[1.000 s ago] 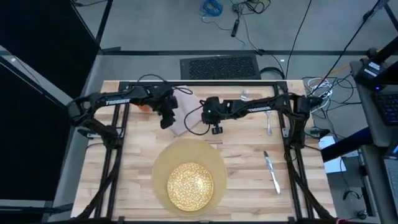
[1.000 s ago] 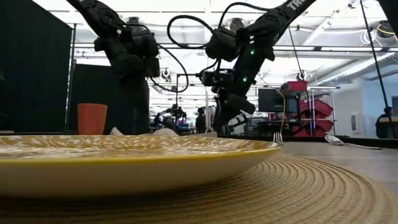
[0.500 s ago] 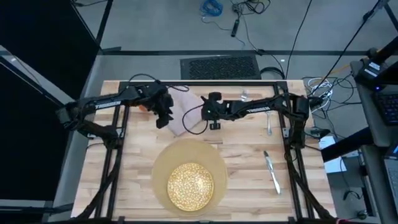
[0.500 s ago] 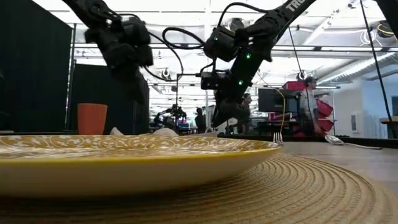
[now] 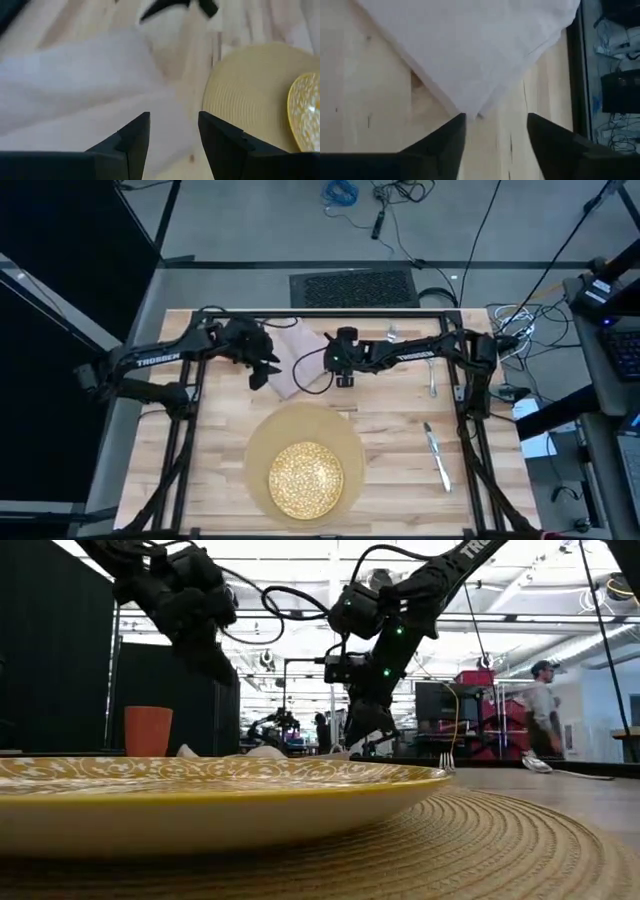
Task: Set table place
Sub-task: Fold the light orange napkin on the table
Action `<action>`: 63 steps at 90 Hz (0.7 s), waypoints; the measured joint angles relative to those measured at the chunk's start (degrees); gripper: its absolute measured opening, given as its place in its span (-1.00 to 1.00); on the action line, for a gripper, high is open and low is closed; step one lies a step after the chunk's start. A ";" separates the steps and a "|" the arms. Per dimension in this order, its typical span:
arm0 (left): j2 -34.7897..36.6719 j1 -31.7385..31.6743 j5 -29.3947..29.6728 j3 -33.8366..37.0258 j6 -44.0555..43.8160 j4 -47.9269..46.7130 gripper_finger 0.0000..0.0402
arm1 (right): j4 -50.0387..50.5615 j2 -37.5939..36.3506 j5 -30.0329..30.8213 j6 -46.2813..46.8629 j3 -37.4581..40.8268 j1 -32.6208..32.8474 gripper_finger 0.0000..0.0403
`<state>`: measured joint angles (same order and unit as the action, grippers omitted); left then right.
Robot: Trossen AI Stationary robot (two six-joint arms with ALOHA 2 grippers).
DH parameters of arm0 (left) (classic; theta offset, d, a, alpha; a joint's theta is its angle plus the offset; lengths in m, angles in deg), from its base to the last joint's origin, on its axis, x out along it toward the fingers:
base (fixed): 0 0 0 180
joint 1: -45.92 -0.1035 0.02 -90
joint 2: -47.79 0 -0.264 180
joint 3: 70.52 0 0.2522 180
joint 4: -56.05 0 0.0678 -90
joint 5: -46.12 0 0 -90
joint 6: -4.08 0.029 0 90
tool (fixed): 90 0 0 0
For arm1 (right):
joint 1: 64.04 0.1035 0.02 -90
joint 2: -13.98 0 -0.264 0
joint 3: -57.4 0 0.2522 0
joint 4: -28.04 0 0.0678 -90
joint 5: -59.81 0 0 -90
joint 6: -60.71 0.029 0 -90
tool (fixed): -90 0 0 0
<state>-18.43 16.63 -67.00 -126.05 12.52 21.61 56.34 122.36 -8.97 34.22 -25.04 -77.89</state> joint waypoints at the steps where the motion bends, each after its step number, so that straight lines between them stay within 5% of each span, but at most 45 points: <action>1: 0.11 0.08 -0.01 0.11 0.01 0.23 -0.23 | -0.08 0.00 -0.09 -0.45 0.00 0.00 0.09; 27: 2.48 1.74 0.22 1.19 0.88 6.41 -0.23 | -5.81 -0.07 -2.23 9.74 -0.04 0.09 0.18; 63: -3.53 2.90 7.75 1.20 -4.32 8.84 -0.23 | -10.50 -0.07 -2.06 4.58 -0.04 0.09 0.15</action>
<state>-21.95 19.53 -59.26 -124.86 8.20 30.46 45.84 122.30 -11.04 38.81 -25.09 -77.80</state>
